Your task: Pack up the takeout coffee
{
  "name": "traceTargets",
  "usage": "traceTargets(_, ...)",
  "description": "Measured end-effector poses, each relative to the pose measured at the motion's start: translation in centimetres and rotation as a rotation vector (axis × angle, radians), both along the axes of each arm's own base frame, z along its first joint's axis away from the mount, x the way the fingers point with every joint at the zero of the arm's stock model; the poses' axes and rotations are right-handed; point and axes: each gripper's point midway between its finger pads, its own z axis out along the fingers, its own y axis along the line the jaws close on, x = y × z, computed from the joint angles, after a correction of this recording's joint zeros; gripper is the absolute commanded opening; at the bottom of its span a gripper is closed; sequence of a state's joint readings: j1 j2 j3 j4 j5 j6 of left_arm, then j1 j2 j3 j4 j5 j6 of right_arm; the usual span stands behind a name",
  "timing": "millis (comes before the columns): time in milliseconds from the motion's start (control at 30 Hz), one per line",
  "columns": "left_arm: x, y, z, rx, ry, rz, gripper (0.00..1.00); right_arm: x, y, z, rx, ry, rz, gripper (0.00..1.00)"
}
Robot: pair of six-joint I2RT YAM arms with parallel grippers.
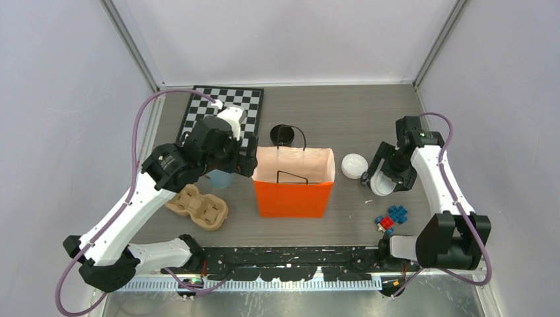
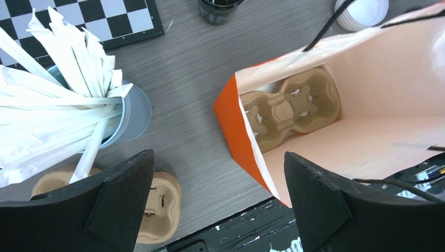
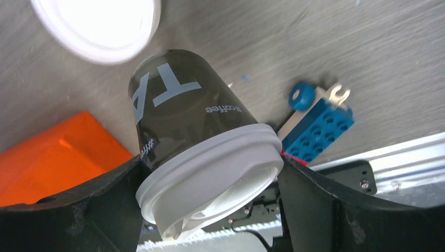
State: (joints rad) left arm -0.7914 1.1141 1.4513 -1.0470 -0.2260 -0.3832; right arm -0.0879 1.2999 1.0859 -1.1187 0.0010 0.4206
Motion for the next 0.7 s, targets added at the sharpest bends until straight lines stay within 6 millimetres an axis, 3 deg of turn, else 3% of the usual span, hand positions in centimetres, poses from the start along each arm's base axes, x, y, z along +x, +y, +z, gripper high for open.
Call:
traceTargets(333, 0.4, 0.3, 0.7, -0.127, 0.074, 0.048, 0.92, -5.3, 5.3, 1.3, 0.005, 0.067, 0.131, 0.83)
traceTargets(500, -0.6, 0.5, 1.2, -0.197, 0.095, 0.067, 0.90, -8.0, 7.1, 1.2, -0.006, 0.092, 0.177, 0.83)
traceTargets(700, -2.5, 1.1, 0.4, -0.261, 0.147, 0.092, 0.87, -10.2, 8.7, 1.3, -0.028, 0.092, 0.244, 0.83)
